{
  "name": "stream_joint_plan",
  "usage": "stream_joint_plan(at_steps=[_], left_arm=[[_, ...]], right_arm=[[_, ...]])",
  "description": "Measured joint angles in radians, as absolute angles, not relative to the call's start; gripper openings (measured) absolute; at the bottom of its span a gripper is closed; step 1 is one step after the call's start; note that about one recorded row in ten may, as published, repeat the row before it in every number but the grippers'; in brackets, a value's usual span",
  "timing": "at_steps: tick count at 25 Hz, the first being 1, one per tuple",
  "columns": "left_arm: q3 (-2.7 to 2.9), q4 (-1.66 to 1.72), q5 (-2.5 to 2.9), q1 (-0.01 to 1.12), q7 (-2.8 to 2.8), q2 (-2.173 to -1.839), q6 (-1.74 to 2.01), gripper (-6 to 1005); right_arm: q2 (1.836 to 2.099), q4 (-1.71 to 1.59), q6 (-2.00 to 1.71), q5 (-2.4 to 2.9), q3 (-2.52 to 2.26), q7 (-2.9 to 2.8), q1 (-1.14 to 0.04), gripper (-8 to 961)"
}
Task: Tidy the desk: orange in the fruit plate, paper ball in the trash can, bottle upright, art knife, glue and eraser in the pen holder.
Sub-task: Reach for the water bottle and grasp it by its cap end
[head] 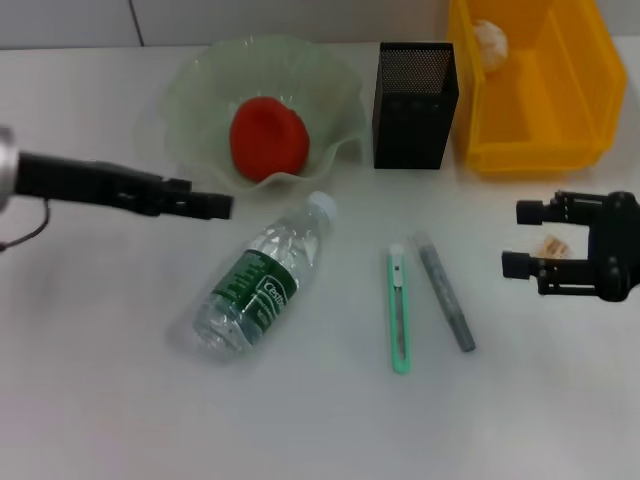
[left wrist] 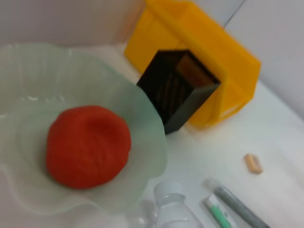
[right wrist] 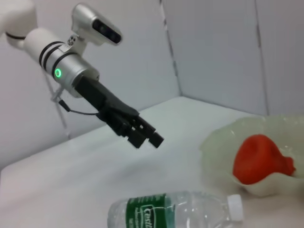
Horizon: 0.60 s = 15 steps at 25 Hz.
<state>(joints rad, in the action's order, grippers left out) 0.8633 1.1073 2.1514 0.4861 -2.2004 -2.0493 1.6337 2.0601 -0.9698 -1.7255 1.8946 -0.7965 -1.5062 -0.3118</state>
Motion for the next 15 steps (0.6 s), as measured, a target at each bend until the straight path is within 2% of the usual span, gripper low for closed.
stream_joint_plan(at_steps=[2,4,9,15], left_arm=[[0.922,1.123,2.262,0.588,-2.335,-2.067,1.632,722],[0.990,1.118,2.275,0.631,-2.404,-2.069,1.606,720],[1.203,1.108,2.276,0.699,-2.537,-2.072,1.484,714],[1.358,1.088,2.284,0.717,-2.612,-2.074,1.337,707]], right_arm=[[2.053,-0.888,-1.722,1.895,-0.756,-1.447,-0.314,750],[2.043,-0.801,-1.720,1.895,-0.710,-1.386,-0.315,750],[2.028,-0.704,-1.714,1.890,-0.670,-1.339,-0.318,749],[2.031,-0.665,-1.722,1.885,-0.615,-1.298,-0.320,749]])
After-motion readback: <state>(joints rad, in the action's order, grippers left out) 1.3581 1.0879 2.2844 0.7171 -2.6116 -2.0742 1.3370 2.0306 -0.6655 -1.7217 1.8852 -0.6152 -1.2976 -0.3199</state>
